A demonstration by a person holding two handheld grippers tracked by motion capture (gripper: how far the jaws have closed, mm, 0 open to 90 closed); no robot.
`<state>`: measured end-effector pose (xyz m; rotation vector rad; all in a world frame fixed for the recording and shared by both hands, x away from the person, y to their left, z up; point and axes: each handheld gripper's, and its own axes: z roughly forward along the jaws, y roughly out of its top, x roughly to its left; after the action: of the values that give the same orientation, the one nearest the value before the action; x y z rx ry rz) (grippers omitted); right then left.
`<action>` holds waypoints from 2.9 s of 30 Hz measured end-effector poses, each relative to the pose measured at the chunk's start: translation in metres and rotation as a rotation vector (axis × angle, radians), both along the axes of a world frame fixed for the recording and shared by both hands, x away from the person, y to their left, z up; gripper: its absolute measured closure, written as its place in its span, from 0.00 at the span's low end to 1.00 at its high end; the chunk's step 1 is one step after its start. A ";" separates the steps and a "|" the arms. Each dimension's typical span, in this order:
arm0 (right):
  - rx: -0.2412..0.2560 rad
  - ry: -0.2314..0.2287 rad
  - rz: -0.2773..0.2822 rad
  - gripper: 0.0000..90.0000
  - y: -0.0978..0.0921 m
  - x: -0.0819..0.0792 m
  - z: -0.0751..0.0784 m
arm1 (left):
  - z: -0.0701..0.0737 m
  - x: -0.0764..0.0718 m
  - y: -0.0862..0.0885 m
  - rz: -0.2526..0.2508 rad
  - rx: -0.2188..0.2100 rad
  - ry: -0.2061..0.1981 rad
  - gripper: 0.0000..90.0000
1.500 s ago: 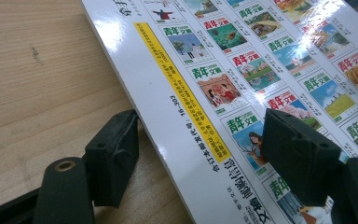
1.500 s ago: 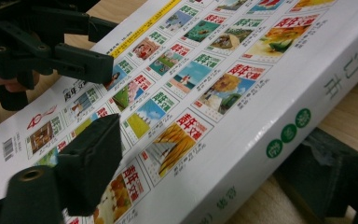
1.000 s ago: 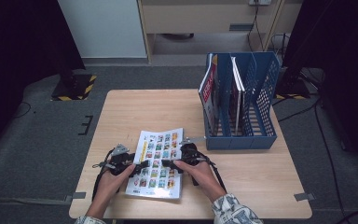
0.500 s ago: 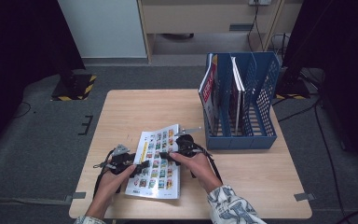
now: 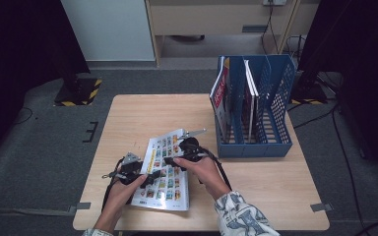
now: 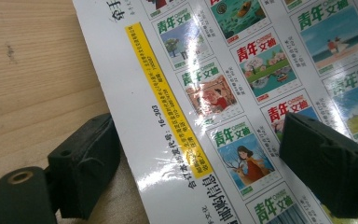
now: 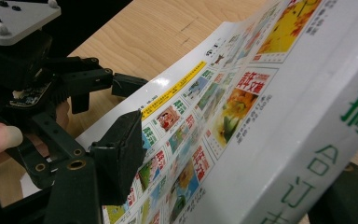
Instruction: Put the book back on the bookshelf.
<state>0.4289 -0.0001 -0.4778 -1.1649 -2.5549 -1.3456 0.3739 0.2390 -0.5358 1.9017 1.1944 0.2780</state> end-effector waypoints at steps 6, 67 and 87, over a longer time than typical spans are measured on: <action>0.016 0.003 -0.018 0.40 0.005 0.002 0.000 | 0.000 -0.001 0.000 0.018 -0.003 -0.001 0.14; 0.104 -0.337 -0.069 0.81 -0.004 -0.011 0.040 | 0.023 0.005 0.023 -0.088 -0.117 0.071 0.76; 0.107 -0.397 -0.020 0.80 -0.008 -0.012 0.060 | 0.040 0.001 0.027 -0.034 -0.075 -0.069 0.81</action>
<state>0.4167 -0.0081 -0.4180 -0.9909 -2.6783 -1.8583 0.3750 0.2658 -0.4958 1.8315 1.1100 0.2748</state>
